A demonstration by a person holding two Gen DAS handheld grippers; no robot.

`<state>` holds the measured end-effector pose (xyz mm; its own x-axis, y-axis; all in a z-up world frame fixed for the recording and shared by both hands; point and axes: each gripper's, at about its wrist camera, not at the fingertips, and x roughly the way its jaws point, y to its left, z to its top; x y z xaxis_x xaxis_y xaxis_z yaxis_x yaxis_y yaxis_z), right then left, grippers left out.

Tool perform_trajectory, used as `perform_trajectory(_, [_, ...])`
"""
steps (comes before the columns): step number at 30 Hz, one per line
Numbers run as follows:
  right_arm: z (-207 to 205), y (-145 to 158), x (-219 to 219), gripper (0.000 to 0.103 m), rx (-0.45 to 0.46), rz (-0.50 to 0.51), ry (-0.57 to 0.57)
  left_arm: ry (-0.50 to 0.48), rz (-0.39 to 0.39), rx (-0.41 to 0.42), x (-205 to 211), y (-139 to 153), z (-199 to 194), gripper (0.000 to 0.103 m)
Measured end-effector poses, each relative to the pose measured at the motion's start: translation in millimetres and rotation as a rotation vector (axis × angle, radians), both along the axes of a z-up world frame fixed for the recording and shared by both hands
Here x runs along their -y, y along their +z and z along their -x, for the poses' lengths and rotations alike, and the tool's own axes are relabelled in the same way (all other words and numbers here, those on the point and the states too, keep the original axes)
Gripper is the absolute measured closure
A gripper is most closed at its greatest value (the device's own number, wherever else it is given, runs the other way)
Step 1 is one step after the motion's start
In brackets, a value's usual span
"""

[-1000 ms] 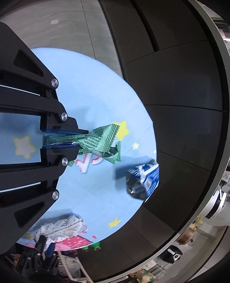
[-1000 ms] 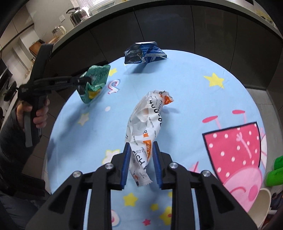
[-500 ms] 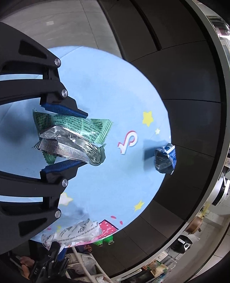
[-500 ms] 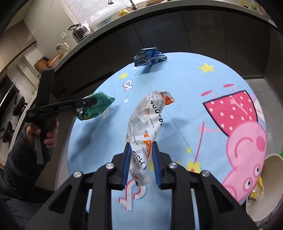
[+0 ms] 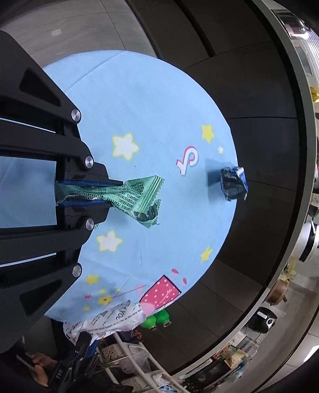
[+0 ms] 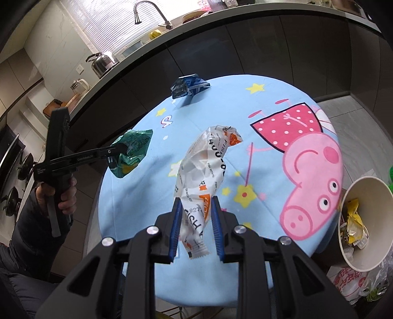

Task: Collect trash
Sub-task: 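Carry the green bag and white wrapper over the bin and open both tools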

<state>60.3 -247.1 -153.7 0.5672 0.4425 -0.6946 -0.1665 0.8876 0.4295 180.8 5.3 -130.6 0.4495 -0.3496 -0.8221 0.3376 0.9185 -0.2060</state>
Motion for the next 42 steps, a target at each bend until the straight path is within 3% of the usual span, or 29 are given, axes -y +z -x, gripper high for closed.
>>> perform_trajectory(9, [25,5,46,0.078,0.049,-0.019,-0.113,-0.168,0.035,0.090,75,49,30,0.095])
perform_trajectory(19, [68,-5,135,0.078,0.062,-0.031,-0.311,-0.369,0.037,0.101,192,58,51,0.095])
perform_trajectory(31, [105,-47,217,0.078,-0.009,0.004,-0.497,-0.561,0.022,0.051,332,29,68,0.095])
perform_trajectory(42, [82,-95,256,0.075,-0.075,0.029,-0.539,-0.615,-0.033,-0.046,413,-28,64,0.092])
